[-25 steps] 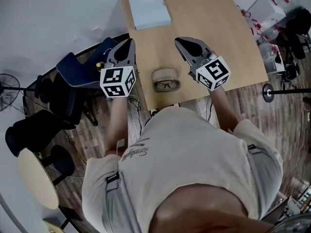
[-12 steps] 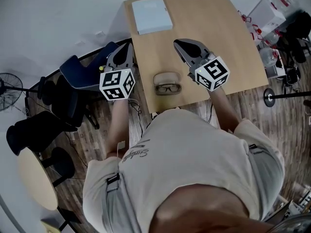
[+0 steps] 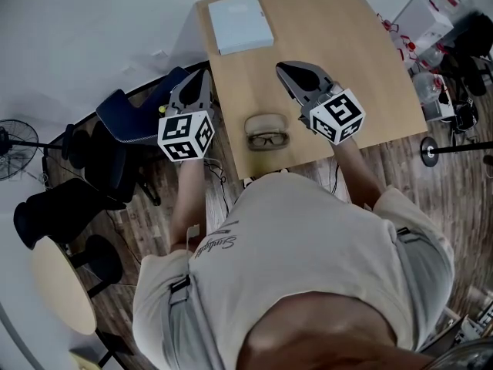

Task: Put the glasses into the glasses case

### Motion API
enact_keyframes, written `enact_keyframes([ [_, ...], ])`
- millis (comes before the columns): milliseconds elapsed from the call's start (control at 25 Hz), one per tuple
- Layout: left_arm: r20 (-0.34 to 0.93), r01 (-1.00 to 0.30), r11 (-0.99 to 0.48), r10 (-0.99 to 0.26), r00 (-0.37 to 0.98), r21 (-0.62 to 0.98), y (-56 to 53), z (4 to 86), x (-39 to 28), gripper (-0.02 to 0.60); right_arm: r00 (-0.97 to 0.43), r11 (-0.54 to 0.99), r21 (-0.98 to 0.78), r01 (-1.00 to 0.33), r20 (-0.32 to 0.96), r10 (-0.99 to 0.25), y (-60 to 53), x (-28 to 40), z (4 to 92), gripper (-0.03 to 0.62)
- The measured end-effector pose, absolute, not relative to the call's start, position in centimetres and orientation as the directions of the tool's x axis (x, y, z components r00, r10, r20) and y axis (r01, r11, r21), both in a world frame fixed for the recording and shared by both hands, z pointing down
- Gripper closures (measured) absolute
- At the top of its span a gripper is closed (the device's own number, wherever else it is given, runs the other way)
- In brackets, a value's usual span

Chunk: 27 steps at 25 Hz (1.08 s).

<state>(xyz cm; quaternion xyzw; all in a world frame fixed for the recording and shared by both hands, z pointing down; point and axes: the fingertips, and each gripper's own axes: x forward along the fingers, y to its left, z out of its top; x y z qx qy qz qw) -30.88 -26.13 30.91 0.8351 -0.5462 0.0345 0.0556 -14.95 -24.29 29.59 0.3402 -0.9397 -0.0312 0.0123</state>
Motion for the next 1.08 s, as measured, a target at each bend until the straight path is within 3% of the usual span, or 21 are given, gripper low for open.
enact_keyframes([
  [800, 0.114, -0.907, -0.413, -0.9, 0.42, 0.082, -27.3, 32.3, -30.5, 0.567, -0.773, 0.771, 0.073, -0.633, 0.007, -0.635, -24.3, -14.7, 30.4, 0.599],
  [1080, 0.115, -0.903, -0.421, -0.896, 0.429, 0.089, -27.8, 32.5, -30.1, 0.567, -0.758, 0.758, -0.013, -0.652, -0.024, -0.652, -25.0, -13.5, 30.6, 0.599],
])
